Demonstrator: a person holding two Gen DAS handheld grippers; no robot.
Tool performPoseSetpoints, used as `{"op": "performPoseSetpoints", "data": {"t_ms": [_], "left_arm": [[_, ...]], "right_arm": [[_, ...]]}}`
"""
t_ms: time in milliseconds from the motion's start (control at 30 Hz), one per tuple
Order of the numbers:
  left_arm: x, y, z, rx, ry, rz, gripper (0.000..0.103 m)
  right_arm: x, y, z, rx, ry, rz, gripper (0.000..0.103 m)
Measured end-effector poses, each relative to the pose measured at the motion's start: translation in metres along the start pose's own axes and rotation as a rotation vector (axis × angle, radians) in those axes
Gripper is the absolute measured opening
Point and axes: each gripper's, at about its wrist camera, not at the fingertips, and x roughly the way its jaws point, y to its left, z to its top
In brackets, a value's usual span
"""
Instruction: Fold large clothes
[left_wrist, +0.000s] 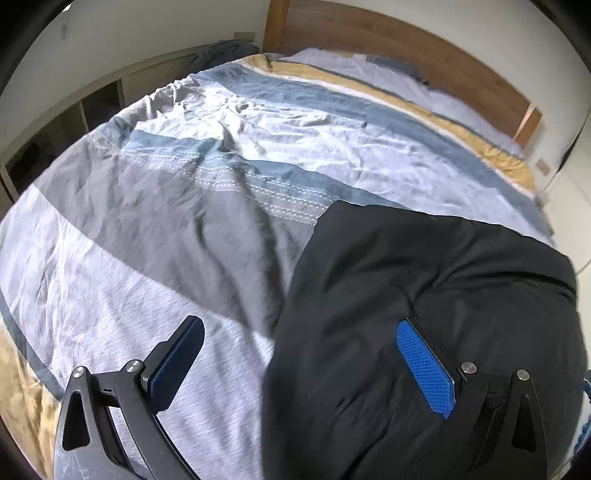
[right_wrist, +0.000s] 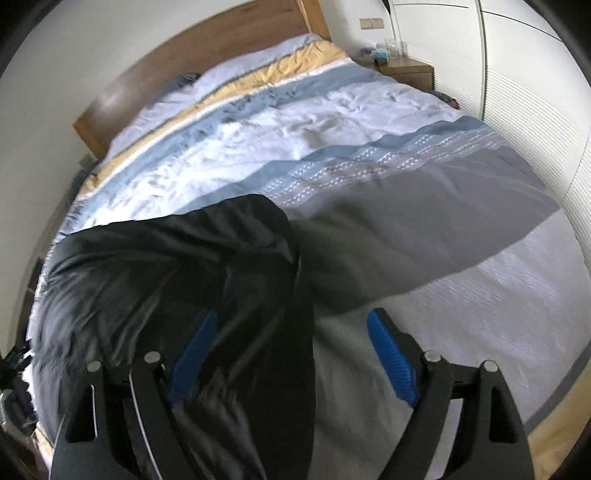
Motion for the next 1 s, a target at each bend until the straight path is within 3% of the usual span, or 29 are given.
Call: {"op": "performPoseSetpoints", "data": {"t_ms": [167,400,633,733,867,1000], "left_arm": [[-0.009,0.030,-0.012,-0.065,0.028,-0.116,0.102],[0.006,0.051,-0.029,-0.136,0.106,-0.234,0.102],[0.004,0.069,-0.035,-0.192,0.078,-0.270,0.102],[0.005,0.075,-0.036,-0.235,0.079,-0.344,0.102],[0.025,0.069,-0.048,-0.243,0.155,-0.442,0.102],[0.052,0.055,-0.068,-0.241,0.241,-0.513,0.102]], "right_arm": [[-0.026,-0.003,-0.013,0.002,-0.008,0.056,0.091],[-0.009,-0.023,-0.043,0.121,0.072,0.150,0.092],[0.004,-0.042,-0.063,0.209,0.081,0.186,0.093],[0.006,-0.040,-0.065,0.225,0.075,0.252,0.093],[0.019,-0.030,-0.073,0.202,0.118,0.324,0.094],[0.046,-0.032,-0.092,0.225,0.200,0.381,0.103]]}}
